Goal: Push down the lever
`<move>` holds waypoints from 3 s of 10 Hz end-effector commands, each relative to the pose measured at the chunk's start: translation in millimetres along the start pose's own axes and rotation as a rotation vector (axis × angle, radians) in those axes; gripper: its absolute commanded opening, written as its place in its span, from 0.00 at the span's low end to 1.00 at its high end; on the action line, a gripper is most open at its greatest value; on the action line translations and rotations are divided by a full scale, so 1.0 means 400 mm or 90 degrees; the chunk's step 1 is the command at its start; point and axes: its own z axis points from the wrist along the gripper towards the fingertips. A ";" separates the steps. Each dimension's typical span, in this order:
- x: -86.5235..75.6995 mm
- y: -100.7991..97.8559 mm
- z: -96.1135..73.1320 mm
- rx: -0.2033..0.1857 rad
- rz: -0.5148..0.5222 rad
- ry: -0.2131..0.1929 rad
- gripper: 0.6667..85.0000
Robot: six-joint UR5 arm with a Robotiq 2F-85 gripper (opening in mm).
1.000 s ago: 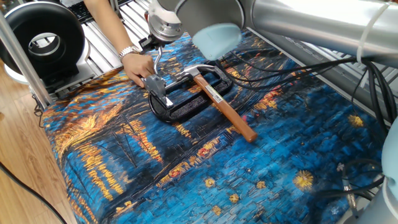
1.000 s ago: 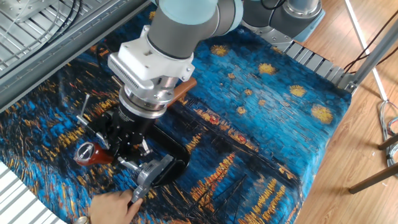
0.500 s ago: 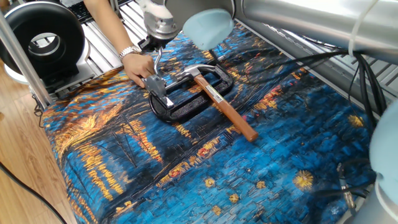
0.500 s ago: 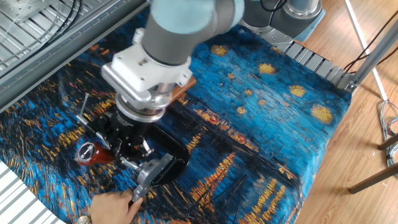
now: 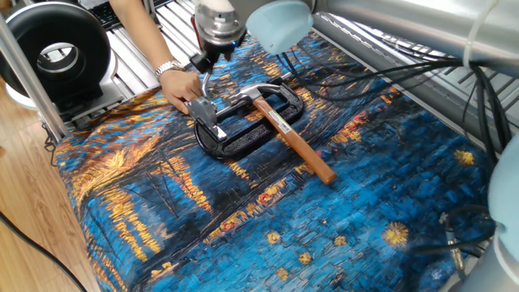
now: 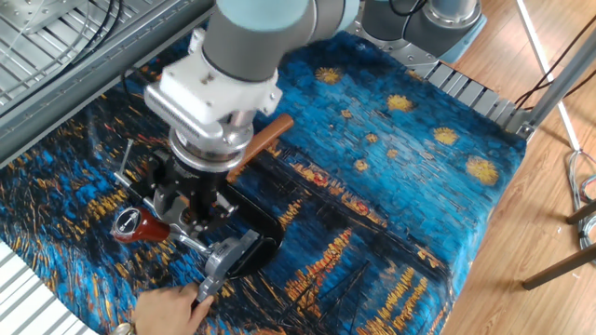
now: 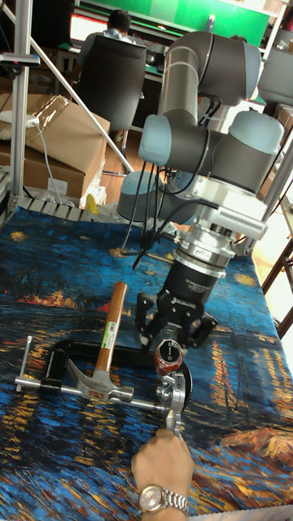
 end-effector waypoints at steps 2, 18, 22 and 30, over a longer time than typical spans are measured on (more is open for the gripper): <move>0.001 0.055 -0.090 -0.077 0.035 -0.023 0.53; 0.054 0.088 -0.166 -0.088 0.001 -0.013 0.08; 0.011 0.087 -0.313 -0.102 0.001 0.029 0.07; -0.137 0.054 -0.324 -0.107 0.024 -0.097 0.05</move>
